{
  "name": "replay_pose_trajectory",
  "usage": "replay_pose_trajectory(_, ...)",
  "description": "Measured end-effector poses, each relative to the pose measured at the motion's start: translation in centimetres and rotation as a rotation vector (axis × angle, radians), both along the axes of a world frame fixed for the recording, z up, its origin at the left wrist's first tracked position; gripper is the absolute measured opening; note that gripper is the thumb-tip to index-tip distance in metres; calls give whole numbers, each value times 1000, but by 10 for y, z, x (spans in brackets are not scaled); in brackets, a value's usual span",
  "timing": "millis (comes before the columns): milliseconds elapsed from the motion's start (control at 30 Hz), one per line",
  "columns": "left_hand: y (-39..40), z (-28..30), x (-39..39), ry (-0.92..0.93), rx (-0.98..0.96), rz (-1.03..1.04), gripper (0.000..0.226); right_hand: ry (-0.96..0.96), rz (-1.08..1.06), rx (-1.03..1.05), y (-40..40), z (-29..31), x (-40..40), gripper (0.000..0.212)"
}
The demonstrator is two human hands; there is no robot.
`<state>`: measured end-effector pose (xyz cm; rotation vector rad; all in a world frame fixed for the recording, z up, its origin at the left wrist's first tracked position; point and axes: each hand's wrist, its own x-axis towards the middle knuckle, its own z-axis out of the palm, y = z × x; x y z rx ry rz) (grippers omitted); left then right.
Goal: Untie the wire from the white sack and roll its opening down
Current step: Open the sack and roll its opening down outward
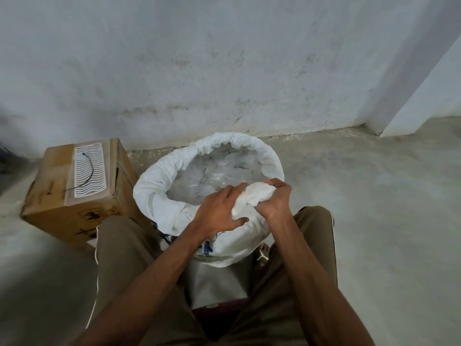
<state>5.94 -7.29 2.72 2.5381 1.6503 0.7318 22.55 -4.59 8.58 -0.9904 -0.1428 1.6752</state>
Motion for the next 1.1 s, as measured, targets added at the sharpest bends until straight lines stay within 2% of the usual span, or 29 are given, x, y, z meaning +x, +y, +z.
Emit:
replay_pose_trajectory(67,8,-3,5,51,146,19,62,140,-13,26,-6,5,4,20)
replay_pose_trajectory(100,12,-3,5,71,177,9,50,134,-4,66,-5,2,8,20)
replay_pose_trajectory(167,21,-3,3,92,188,9,41,-54,60,152,-1,0,10,21)
replay_pose_trajectory(200,26,-2,1,94,200,23,40,-189,105,164,1,-4,12,35)
replay_pose_trajectory(267,33,-1,-4,100,245,37,40,-648,142,94,-3,-16,22,98)
replay_pose_trajectory(300,37,-2,-4,111,267,33,40,-995,117,176,-6,-21,33,123)
replay_pose_trajectory(333,40,-2,-4,124,289,23,40,-1316,106,388,-7,-26,42,136)
replay_pose_trajectory(367,44,-3,-4,129,304,10,42,-1568,121,657,-8,-28,50,138)
replay_pose_trajectory(400,47,-4,-2,123,313,1,43,-1739,198,887,-10,-25,57,132)
replay_pose_trajectory(433,50,-5,0,110,314,0,45,-1886,301,1033,-7,-24,59,119)
replay_pose_trajectory(500,52,-2,4,83,295,-1,48,-2151,435,1184,5,-24,55,85)
replay_pose_trajectory(533,53,-1,6,63,273,-10,48,-2222,453,1216,12,-25,50,70)
replay_pose_trajectory(600,51,6,4,-10,187,-47,45,-2240,379,1275,24,-25,38,51)
replay_pose_trajectory(667,46,18,-5,-150,-32,-110,46,-2207,284,1307,36,-25,33,42)
replay_pose_trajectory(800,40,31,-31,-551,-543,-160,62,-2221,209,1353,50,-29,33,43)
replay_pose_trajectory(833,41,30,-36,-581,-615,-115,66,-2239,196,1370,50,-32,33,44)
replay_pose_trajectory(900,44,24,-42,-447,-634,-15,76,-2242,232,1401,49,-35,32,45)
replay_pose_trajectory(933,46,19,-42,-379,-636,-2,75,-2219,312,1419,49,-33,31,45)
replay_pose_trajectory(1000,48,12,-36,-310,-623,-29,53,-2130,591,1409,49,-25,30,47)
replay_pose_trajectory(1067,51,8,-29,-244,-535,-20,32,-2057,894,1245,49,-16,33,62)
replay_pose_trajectory(1100,52,7,-26,-236,-479,1,28,-2019,1006,1153,48,-15,34,74)
